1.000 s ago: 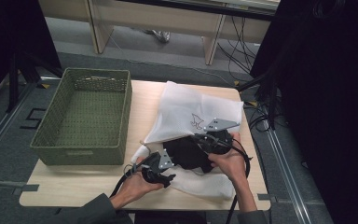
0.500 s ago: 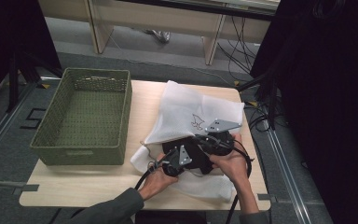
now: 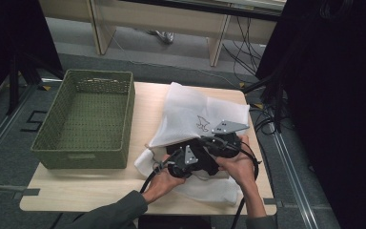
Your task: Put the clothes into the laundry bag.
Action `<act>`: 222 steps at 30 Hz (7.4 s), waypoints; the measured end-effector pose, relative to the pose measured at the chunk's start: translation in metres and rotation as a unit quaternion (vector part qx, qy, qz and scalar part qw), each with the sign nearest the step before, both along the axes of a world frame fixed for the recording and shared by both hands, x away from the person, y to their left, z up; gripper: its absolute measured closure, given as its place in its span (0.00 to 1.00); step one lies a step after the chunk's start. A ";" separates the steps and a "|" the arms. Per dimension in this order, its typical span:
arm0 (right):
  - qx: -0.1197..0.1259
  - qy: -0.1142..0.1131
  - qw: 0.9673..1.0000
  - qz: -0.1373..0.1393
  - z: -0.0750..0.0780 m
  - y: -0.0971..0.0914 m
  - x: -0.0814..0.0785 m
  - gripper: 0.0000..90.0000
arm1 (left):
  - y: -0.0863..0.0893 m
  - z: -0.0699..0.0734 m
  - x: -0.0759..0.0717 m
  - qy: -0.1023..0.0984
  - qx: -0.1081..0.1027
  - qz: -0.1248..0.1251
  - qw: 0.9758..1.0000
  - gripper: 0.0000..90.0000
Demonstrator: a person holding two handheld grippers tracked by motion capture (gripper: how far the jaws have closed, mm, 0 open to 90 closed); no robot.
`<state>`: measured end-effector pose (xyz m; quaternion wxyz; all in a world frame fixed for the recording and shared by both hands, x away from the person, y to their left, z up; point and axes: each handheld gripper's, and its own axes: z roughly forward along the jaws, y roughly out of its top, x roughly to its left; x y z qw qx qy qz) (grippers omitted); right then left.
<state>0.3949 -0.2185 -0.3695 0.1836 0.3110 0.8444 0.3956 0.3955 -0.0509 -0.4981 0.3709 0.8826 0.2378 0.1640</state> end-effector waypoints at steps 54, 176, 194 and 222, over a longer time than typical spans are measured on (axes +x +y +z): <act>-0.009 0.014 1.000 -0.004 -0.009 0.001 0.001 0.97 | 0.012 -0.005 0.008 -0.039 0.012 0.044 0.998 0.89; -0.005 0.011 1.000 -0.010 -0.009 -0.002 0.001 0.97 | -0.011 -0.014 0.016 -0.074 0.026 0.035 0.996 0.95; -0.009 0.019 1.000 -0.013 -0.010 -0.003 0.001 0.97 | 0.029 0.006 -0.015 -0.032 -0.004 0.008 0.999 0.49; -0.088 0.067 0.994 0.025 -0.050 0.018 -0.005 0.97 | 0.103 0.019 -0.054 0.034 -0.012 0.012 0.999 0.46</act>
